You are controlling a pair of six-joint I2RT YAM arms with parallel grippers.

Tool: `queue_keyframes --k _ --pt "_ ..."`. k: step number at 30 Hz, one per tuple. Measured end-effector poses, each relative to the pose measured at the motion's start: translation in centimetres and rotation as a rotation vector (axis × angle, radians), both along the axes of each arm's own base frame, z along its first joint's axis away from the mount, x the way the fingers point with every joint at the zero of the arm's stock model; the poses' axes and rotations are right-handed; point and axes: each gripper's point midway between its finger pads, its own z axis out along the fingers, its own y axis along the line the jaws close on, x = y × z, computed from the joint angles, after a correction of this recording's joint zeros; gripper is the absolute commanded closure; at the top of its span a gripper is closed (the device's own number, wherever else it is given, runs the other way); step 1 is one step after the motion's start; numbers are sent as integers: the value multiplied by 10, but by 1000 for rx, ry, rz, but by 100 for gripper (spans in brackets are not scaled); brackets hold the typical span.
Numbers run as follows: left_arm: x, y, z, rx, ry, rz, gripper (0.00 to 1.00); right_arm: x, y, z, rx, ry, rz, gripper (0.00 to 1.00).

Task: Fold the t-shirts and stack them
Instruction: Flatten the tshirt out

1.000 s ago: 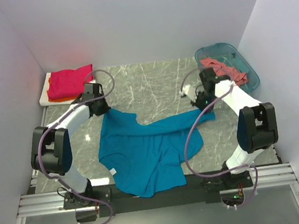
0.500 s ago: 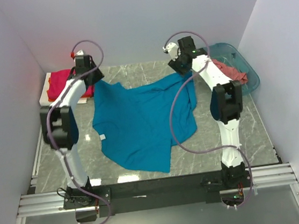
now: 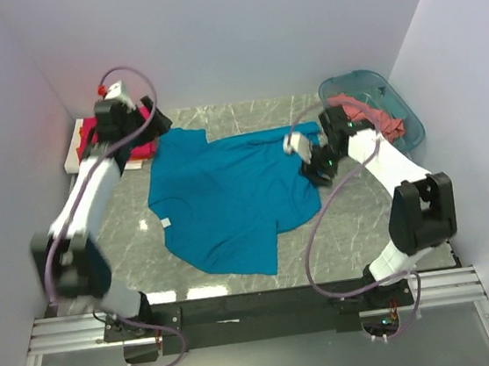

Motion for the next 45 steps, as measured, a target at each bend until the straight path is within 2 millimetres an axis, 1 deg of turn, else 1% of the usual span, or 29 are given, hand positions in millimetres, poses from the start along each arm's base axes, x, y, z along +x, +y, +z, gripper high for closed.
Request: queue_keyframes --k 1,2,4,5,6,7,9,10,11,12,13,14,15,20,25,27,29,30,31,33,34,37,40,42,45 --pt "-25 -8 16 -34 -45 -45 16 -19 -2 -9 -2 31 40 36" --pt "-43 -16 24 -56 -75 -79 20 -36 -4 -22 -6 72 67 36" --pt "-80 -43 31 -102 -107 -174 31 -57 -8 -44 -16 146 90 37" --pt "-97 -63 24 -122 -108 -234 35 -65 -9 -55 -20 186 93 37" --pt "-114 -81 14 -144 -86 -291 36 -70 -10 -64 -24 216 91 37" --pt "-136 -104 -5 -165 -44 -358 36 -72 -11 -70 -27 235 88 37" --pt "-181 -139 -55 -182 92 -462 35 -69 -10 -77 -26 247 74 37" --pt "-208 -154 -82 -178 172 -506 35 -67 -10 -79 -24 245 66 37" --pt "-233 -163 -106 -167 246 -541 33 -65 -9 -81 -21 242 57 37" --pt "-254 -171 -122 -152 295 -574 33 -63 -9 -81 -20 238 50 37" --pt "-273 -178 -135 -131 332 -599 32 -62 -9 -81 -18 234 42 37" --pt "-288 -184 -142 -116 354 -622 32 -60 -8 -81 -14 230 34 37" --pt "-298 -188 -147 -101 361 -636 32 -60 -8 -81 -13 229 30 37" --pt "-317 -212 -155 -22 333 -678 32 -59 -6 -80 11 240 -5 38" --pt "-328 -238 -186 124 370 -699 34 -55 0 -76 48 246 -21 38" --pt "-332 -243 -200 192 385 -693 35 -56 2 -76 59 251 -18 38" --pt "-333 -245 -209 260 392 -678 49 -57 2 -76 63 257 -17 39" --pt "-333 -249 -210 284 386 -671 64 -58 2 -76 63 259 -16 39" --pt "-333 -252 -211 295 385 -661 67 -58 2 -76 62 260 -16 39" --pt "-333 -253 -214 340 384 -649 76 -59 2 -76 59 261 -15 39" --pt "-332 -254 -214 353 380 -643 86 -59 1 -76 56 260 -14 39" --pt "-332 -251 -215 404 370 -620 100 -58 -1 -78 43 256 -17 38" --pt "-336 -242 -215 445 371 -607 100 -59 -7 -85 10 251 -25 38" --pt "-339 -233 -210 448 367 -592 100 -60 -10 -90 -14 252 -27 38" --pt "-345 -214 -190 407 346 -570 100 -62 -13 -98 -41 256 -32 39"
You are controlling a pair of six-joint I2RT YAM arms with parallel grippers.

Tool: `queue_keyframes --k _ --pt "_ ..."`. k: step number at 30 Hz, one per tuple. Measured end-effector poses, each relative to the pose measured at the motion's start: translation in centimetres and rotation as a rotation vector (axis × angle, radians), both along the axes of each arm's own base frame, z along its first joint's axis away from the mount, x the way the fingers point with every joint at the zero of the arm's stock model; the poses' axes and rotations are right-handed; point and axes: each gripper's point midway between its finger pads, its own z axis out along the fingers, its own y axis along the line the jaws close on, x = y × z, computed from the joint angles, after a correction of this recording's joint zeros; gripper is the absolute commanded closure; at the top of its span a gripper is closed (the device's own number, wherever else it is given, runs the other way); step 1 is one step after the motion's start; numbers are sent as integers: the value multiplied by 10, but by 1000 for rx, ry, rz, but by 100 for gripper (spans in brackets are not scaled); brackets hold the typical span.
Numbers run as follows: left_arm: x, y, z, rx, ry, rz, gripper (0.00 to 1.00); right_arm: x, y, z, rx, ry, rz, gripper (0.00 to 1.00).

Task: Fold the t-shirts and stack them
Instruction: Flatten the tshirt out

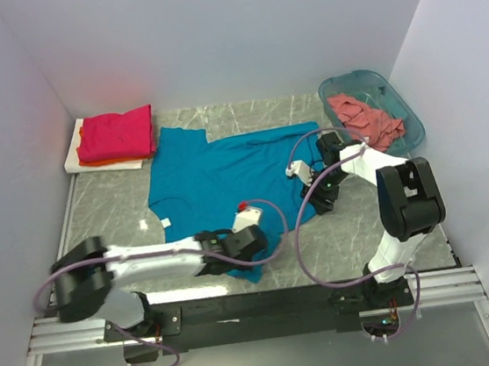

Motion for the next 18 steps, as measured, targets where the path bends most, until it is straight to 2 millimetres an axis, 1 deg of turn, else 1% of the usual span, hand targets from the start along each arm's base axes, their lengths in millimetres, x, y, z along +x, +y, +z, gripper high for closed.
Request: queue_keyframes --k 1,2,4,5,6,7,12,13,15,18 --pt "-1 4 10 -35 -9 9 100 0 0 -2 -6 2 0 40" --pt "-2 7 19 -67 -16 16 100 2 1 -2 -10 -5 0 47" --pt "-4 10 35 -135 -28 29 100 4 2 -3 -20 -17 5 58" --pt "-5 12 42 -163 -34 35 100 5 4 -3 -23 -21 7 76" --pt "-6 13 46 -186 -35 43 100 5 7 -4 -23 -22 12 86" --pt "-6 15 48 -200 -36 48 100 5 9 -4 -22 -22 17 100" --pt "-8 22 52 -219 -34 72 100 1 17 -3 -9 -3 10 100" --pt "-8 25 54 -220 -39 79 100 -1 18 0 -8 3 10 100" --pt "-7 30 62 -237 -53 96 100 2 21 14 -4 -7 5 100" --pt "-3 40 83 -291 -93 125 100 19 36 51 19 -78 19 100"
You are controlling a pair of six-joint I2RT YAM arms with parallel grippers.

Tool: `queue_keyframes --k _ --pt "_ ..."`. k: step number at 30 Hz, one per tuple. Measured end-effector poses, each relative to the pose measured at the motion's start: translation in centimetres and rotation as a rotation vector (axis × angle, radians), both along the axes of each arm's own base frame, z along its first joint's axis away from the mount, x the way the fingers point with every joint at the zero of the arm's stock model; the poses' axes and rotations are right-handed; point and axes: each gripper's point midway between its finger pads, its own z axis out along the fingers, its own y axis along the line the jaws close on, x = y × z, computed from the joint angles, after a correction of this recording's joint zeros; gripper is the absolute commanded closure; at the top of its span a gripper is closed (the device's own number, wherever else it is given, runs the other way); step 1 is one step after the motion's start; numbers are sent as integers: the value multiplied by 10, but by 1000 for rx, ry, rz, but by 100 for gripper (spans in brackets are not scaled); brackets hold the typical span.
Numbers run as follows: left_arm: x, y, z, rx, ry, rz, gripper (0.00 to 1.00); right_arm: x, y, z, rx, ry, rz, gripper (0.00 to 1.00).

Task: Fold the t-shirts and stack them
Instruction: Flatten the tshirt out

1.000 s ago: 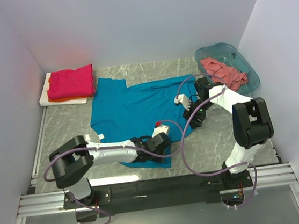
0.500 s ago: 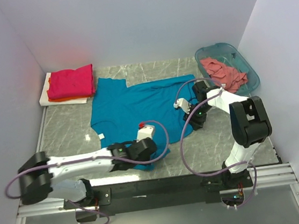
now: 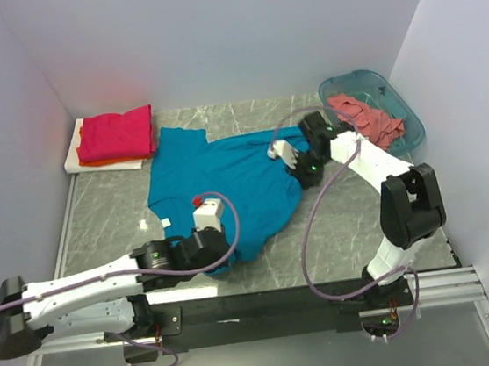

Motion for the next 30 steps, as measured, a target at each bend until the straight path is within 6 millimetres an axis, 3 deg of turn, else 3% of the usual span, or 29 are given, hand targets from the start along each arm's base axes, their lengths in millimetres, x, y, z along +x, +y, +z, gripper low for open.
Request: queue_keyframes --k 3,4,6,8,11,15,19,23,26,30 --pt "6 10 17 -51 -34 32 100 23 38 44 29 -104 53 97" --pt "8 13 20 -61 -40 44 100 28 56 56 42 -129 77 80" --pt "14 21 21 -74 -47 75 100 37 86 68 53 -156 95 64" --pt "18 29 18 -71 -47 100 100 52 117 70 60 -177 85 50" --pt "20 37 12 -63 -44 119 100 75 135 49 34 -187 -6 47" --pt "19 44 8 -73 -47 127 100 93 110 24 1 -150 -161 48" --pt "20 48 6 -83 -50 135 100 100 62 28 29 -121 -285 48" --pt "21 45 1 -77 -42 128 100 92 17 25 35 -82 -387 47" --pt "22 41 -1 -74 -37 122 100 82 12 11 46 -17 -419 46" --pt "21 35 -3 -80 -29 106 100 76 24 -9 83 76 -422 46"
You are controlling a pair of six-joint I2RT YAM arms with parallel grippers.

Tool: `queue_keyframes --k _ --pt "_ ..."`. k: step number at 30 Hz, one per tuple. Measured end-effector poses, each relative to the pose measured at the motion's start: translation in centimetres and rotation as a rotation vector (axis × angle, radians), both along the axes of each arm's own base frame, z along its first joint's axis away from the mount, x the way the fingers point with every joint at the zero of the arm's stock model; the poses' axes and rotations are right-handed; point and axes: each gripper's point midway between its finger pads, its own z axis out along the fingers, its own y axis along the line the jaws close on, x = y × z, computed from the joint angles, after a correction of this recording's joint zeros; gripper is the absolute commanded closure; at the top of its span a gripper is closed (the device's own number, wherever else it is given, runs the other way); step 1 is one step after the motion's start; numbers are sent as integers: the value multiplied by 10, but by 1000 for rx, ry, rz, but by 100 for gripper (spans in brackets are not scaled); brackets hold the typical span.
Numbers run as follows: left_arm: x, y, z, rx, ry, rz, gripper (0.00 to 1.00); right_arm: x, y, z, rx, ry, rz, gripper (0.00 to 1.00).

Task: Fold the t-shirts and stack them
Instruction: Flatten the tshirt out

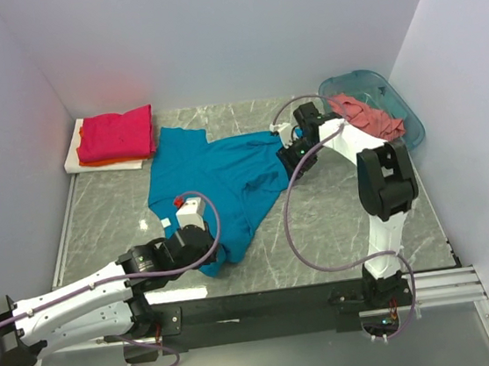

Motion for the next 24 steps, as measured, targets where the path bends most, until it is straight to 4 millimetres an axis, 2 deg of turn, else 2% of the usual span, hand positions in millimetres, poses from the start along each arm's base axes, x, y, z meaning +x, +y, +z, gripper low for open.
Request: queue_keyframes --k 6,8,12,13,18,21,24 --pt "-1 -3 1 -11 3 -9 100 -6 11 -22 48 89 -3 47" --pt "-1 -4 1 -15 5 -12 100 -6 12 -24 54 95 -4 52" --pt "-2 -6 3 -24 6 -19 99 -6 14 -23 66 97 2 97" --pt "-2 -6 3 -24 6 -19 100 -7 15 -23 69 98 5 100" --pt "-5 -8 4 -20 2 -58 100 -17 10 -14 79 97 13 100" --pt "-8 -10 9 -26 -15 -106 100 -33 -5 2 77 85 15 100" --pt "-13 -13 17 -42 -37 -166 100 -53 -30 24 67 55 8 100"
